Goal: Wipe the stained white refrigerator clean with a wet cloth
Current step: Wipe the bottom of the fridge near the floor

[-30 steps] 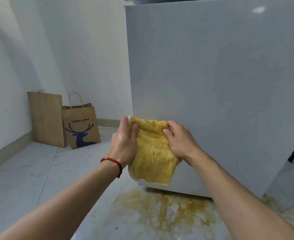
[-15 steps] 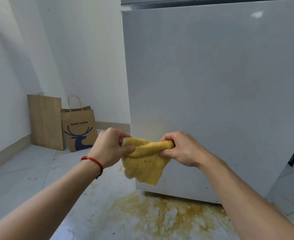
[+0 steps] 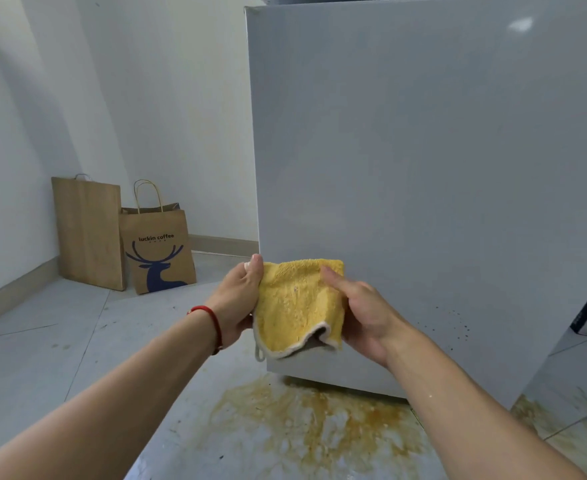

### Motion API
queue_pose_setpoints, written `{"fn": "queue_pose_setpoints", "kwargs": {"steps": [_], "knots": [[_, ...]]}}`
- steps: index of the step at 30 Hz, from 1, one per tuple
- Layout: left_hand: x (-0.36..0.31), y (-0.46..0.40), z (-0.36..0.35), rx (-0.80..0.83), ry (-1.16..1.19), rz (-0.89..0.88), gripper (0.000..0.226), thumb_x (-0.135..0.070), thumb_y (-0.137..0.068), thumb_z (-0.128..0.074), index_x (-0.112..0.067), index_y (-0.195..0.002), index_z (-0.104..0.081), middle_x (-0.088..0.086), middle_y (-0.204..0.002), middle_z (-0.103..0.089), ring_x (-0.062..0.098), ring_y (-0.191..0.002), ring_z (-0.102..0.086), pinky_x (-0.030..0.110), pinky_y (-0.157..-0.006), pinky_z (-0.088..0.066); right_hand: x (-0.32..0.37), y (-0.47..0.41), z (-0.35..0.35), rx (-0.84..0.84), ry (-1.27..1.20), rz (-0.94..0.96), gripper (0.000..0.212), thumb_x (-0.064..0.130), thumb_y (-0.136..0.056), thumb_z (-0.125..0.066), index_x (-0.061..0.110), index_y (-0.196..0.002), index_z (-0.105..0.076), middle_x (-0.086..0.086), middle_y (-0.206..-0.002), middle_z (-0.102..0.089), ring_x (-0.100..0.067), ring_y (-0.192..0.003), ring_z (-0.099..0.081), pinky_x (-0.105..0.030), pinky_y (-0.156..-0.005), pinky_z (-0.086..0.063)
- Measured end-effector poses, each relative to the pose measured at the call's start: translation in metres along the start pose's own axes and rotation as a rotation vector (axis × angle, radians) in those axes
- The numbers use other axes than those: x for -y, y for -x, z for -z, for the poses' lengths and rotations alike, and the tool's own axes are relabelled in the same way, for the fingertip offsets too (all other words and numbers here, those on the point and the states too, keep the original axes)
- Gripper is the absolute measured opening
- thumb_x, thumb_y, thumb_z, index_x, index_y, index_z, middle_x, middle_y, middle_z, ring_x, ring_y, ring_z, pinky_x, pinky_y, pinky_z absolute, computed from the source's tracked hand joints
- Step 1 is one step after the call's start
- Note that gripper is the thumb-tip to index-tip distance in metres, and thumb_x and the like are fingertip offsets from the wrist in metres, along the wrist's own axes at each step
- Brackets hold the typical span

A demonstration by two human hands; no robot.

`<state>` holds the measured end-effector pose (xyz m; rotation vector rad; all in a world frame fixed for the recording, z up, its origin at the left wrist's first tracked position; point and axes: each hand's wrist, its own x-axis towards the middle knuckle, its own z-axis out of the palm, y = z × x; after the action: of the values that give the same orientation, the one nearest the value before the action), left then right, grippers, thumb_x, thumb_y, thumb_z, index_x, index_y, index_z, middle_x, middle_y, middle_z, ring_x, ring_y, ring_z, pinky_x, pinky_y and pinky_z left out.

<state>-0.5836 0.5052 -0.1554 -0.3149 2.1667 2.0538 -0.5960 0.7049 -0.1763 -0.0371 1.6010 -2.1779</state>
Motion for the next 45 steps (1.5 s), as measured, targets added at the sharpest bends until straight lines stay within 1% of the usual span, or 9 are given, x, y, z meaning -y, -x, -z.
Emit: {"fn": "queue_pose_setpoints", "kwargs": {"steps": [7, 10, 13, 17, 23, 28, 34, 41, 45], "knots": [[0.009, -0.019, 0.009, -0.269, -0.299, -0.219, 0.048, -0.056, -0.102, -0.042, -0.013, -0.088, -0.058, 0.006, -0.081, -0.058, 0.025, -0.079, -0.058, 0.042, -0.077, -0.054, -0.012, 0.003, -0.002, 0.074, 0.069, 0.067, 0.051, 0.011, -0.086, -0.076, 0.003, -0.133, -0.058, -0.013, -0.123, -0.074, -0.030, -0.113, -0.072, -0.040, -0.094, -0.060], [0.002, -0.013, 0.011, 0.119, 0.027, 0.196, 0.057, -0.054, -0.089, -0.065, -0.003, -0.113, -0.063, 0.015, -0.104, -0.072, 0.027, -0.087, -0.072, 0.037, -0.073, -0.063, -0.012, 0.006, -0.004, 0.005, -0.006, 0.077, 0.041, 0.016, -0.089, -0.075, 0.000, -0.126, -0.065, -0.014, -0.119, -0.076, -0.028, -0.110, -0.074, -0.038, -0.092, -0.061], [0.013, -0.009, 0.012, 0.399, 0.040, 0.210, 0.054, -0.012, -0.083, -0.079, -0.010, -0.133, -0.059, 0.016, -0.124, -0.070, 0.034, -0.110, -0.071, 0.055, -0.092, -0.058, -0.013, 0.010, 0.002, -0.075, -0.062, 0.010, 0.036, 0.024, -0.093, -0.073, 0.003, -0.121, -0.069, -0.016, -0.114, -0.077, -0.030, -0.105, -0.075, -0.042, -0.089, -0.062], [0.034, -0.020, 0.006, 0.223, -0.085, 0.114, 0.083, 0.010, -0.081, -0.077, -0.029, -0.145, -0.043, 0.017, -0.123, -0.063, 0.037, -0.108, -0.068, 0.054, -0.085, -0.060, -0.035, 0.017, 0.006, -0.039, -0.271, -0.222, 0.048, 0.026, -0.096, -0.069, -0.004, -0.133, -0.063, -0.027, -0.129, -0.068, -0.042, -0.121, -0.066, -0.055, -0.110, -0.047], [0.035, -0.036, 0.000, -0.081, -0.453, -0.168, 0.049, -0.018, -0.089, -0.075, -0.021, -0.133, -0.053, 0.001, -0.101, -0.070, 0.018, -0.089, -0.069, 0.037, -0.078, -0.060, -0.069, 0.018, -0.010, -0.464, -0.508, 0.126, 0.024, 0.013, -0.095, -0.067, 0.000, -0.115, -0.070, -0.023, -0.110, -0.076, -0.036, -0.094, -0.075, -0.051, -0.079, -0.062], [0.031, -0.043, 0.023, -0.321, -0.457, -0.215, 0.034, -0.004, -0.091, -0.058, -0.017, -0.123, -0.056, 0.002, -0.093, -0.068, 0.019, -0.087, -0.066, 0.036, -0.076, -0.058, -0.068, 0.014, -0.032, -1.091, 0.327, 0.873, 0.017, 0.007, -0.094, -0.067, 0.015, -0.091, -0.052, -0.006, -0.092, -0.060, -0.026, -0.076, -0.062, -0.042, -0.063, -0.053], [0.031, -0.042, 0.052, -0.380, -0.358, -0.180, 0.035, -0.001, -0.088, -0.057, -0.017, -0.118, -0.057, 0.005, -0.096, -0.069, 0.020, -0.087, -0.065, 0.032, -0.068, -0.054, -0.074, -0.089, -0.017, -0.683, 1.546, 1.018, 0.051, 0.044, -0.086, -0.070, 0.010, -0.122, -0.060, -0.014, -0.146, -0.043, -0.035, -0.139, -0.041, -0.061, -0.118, -0.028], [0.029, -0.045, 0.072, -0.451, -0.252, -0.169, 0.028, -0.002, -0.089, -0.060, -0.020, -0.110, -0.060, 0.007, -0.097, -0.069, 0.027, -0.092, -0.069, 0.050, -0.084, -0.061, -0.070, -0.149, -0.015, -1.030, 1.696, 1.183, 0.044, 0.035, -0.096, -0.061, 0.037, -0.139, -0.048, 0.001, -0.133, -0.042, -0.025, -0.122, -0.044, -0.049, -0.105, -0.032], [0.030, -0.053, 0.054, -0.469, -0.239, -0.192, 0.030, -0.001, -0.089, -0.060, -0.020, -0.112, -0.058, 0.006, -0.100, -0.068, 0.023, -0.092, -0.066, 0.047, -0.084, -0.060, -0.089, -0.165, -0.038, -0.782, 1.884, 1.288, 0.055, 0.022, -0.091, -0.060, 0.039, -0.142, -0.051, 0.008, -0.129, -0.044, -0.019, -0.118, -0.044, -0.041, -0.100, -0.033]]}}
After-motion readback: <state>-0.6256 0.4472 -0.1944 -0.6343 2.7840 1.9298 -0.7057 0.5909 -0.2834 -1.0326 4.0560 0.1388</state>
